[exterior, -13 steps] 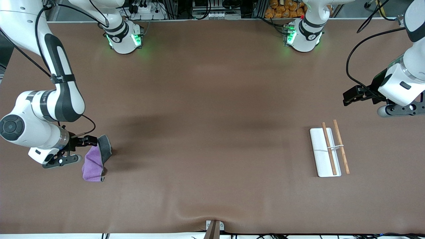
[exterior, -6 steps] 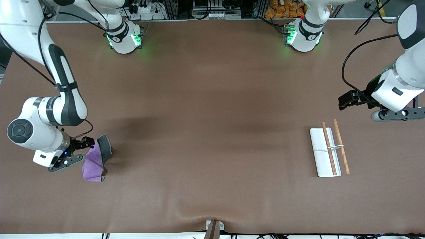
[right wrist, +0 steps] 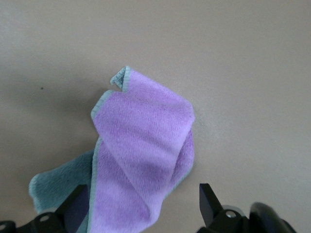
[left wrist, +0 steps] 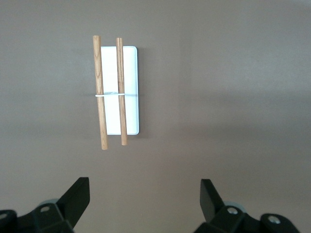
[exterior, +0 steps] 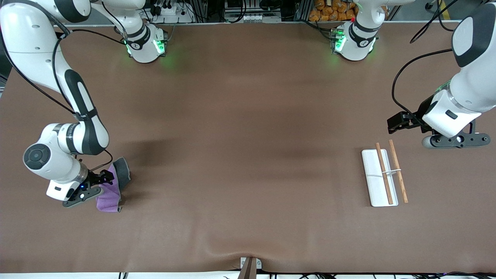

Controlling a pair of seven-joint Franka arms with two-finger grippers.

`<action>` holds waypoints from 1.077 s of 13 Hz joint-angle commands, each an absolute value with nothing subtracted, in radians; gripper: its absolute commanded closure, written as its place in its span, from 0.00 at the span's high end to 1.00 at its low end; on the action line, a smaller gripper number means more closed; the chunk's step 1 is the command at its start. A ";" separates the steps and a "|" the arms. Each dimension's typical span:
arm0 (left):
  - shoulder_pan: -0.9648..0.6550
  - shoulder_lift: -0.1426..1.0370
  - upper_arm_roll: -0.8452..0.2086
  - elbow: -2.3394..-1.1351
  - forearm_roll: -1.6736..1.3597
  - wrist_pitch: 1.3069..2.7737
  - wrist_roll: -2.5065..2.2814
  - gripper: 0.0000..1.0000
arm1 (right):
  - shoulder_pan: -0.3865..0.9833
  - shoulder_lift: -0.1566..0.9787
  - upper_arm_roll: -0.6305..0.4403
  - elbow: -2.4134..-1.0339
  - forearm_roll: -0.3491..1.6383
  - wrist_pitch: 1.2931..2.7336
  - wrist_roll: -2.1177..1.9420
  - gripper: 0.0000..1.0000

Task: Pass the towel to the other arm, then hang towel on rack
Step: 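Close the right gripper on the purple towel's corner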

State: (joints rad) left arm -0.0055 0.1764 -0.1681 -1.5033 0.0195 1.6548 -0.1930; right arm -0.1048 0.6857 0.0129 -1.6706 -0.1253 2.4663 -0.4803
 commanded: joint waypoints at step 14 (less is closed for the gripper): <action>-0.046 0.189 -0.169 -1.500 0.011 1.671 -0.224 1.00 | -0.123 0.729 0.021 -1.684 -0.146 2.522 -0.498 0.00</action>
State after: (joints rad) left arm -0.0394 0.1893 -0.1694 -1.5033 0.0194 1.6644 -0.2070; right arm -0.1086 0.7334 0.0120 -1.6737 -0.1253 2.5078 -0.4837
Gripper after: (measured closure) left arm 0.000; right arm 0.590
